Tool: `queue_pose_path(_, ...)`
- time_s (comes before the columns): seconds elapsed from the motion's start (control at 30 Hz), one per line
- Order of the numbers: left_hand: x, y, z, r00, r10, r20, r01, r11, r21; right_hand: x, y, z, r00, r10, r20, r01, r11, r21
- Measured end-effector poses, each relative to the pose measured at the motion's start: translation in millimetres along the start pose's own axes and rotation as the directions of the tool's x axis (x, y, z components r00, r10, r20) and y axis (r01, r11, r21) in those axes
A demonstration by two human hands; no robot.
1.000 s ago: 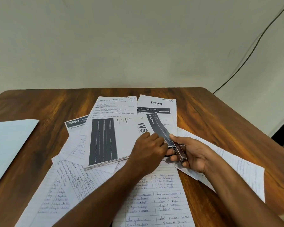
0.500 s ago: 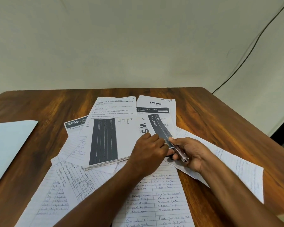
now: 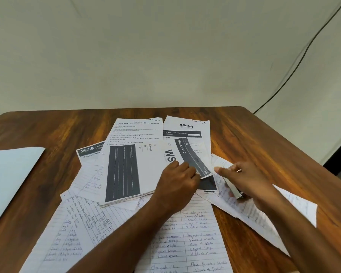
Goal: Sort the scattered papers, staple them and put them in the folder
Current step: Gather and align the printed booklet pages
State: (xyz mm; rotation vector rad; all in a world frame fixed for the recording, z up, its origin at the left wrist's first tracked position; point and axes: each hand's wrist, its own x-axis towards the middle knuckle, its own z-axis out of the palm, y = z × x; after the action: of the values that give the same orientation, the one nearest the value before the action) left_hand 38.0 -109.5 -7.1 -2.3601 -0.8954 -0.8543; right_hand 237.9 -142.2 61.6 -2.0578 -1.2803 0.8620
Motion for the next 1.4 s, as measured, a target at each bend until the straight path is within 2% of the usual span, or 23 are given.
queue_pose_path(0.07,1,-1,0,1.000,-0.001,-0.008,0.001,1.000,-0.003,0,9,-7,0.982,-0.117,-0.146,0.061,0.938,-0.341)
queue_pose_path(0.13,1,-1,-1,1.000,-0.003,-0.023,0.003,1.000,0.005,-1,18,-7,0.968,-0.168,-0.186,0.057,0.871,-0.488)
queue_pose_path(0.23,1,0,-1,1.000,-0.002,-0.024,0.003,1.000,0.018,-2,29,1,0.942,-0.234,-0.239,0.062,0.825,-0.562)
queue_pose_path(0.4,-1,-1,2,1.000,0.003,-0.020,-0.003,1.000,0.024,2,34,9,0.929,-0.261,-0.262,0.044,0.781,-0.622)
queue_pose_path(0.5,-3,-2,6,0.998,-0.013,-0.057,0.015,0.999,0.038,-3,25,21,0.867,-0.359,-0.346,0.158,0.856,-0.492)
queue_pose_path(0.6,-2,0,5,0.987,-0.022,-0.156,0.034,0.997,0.071,-9,11,38,0.894,-0.380,-0.237,0.296,0.899,-0.323)
queue_pose_path(0.67,-1,1,3,0.979,-0.025,-0.204,0.043,0.996,0.082,-12,3,46,0.897,-0.369,-0.243,0.329,0.925,-0.189)
queue_pose_path(0.73,-2,0,4,0.974,-0.029,-0.226,0.049,0.995,0.082,-17,-5,49,0.879,-0.350,-0.324,0.302,0.934,-0.192)
queue_pose_path(0.83,-4,-3,6,0.972,-0.054,-0.231,0.077,0.993,0.092,-20,-12,49,0.832,-0.370,-0.413,0.263,0.919,-0.294)
queue_pose_path(0.9,-3,-3,4,0.962,-0.078,-0.263,0.107,0.989,0.100,-21,-14,49,0.820,-0.360,-0.445,0.271,0.929,-0.251)
queue_pose_path(0.97,0,-4,0,0.941,-0.096,-0.323,0.131,0.988,0.087,-21,-18,52,0.834,-0.342,-0.432,0.333,0.938,-0.100)
queue_pose_path(1.07,5,-5,-6,0.922,-0.112,-0.370,0.148,0.987,0.069,-17,-24,57,0.853,-0.331,-0.403,0.434,0.879,0.196)
queue_pose_path(1.13,7,-4,-8,0.926,-0.139,-0.352,0.157,0.987,0.025,-14,-26,56,0.851,-0.348,-0.394,0.462,0.853,0.243)
queue_pose_path(1.2,7,-5,-13,0.918,-0.242,-0.315,0.224,0.970,-0.094,-11,-28,47,0.837,-0.375,-0.399,0.496,0.827,0.263)
queue_pose_path(1.27,8,-10,-23,0.873,-0.393,-0.288,0.323,0.910,-0.260,-7,-29,26,0.815,-0.433,-0.385,0.545,0.799,0.256)
queue_pose_path(1.33,10,-21,-32,0.796,-0.546,-0.260,0.439,0.817,-0.373,1,-28,-2,0.793,-0.558,-0.246,0.603,0.777,0.180)
queue_pose_path(1.4,11,-36,-33,0.702,-0.695,-0.157,0.580,0.686,-0.439,2,-29,-27,0.743,-0.668,-0.045,0.668,0.736,0.110)
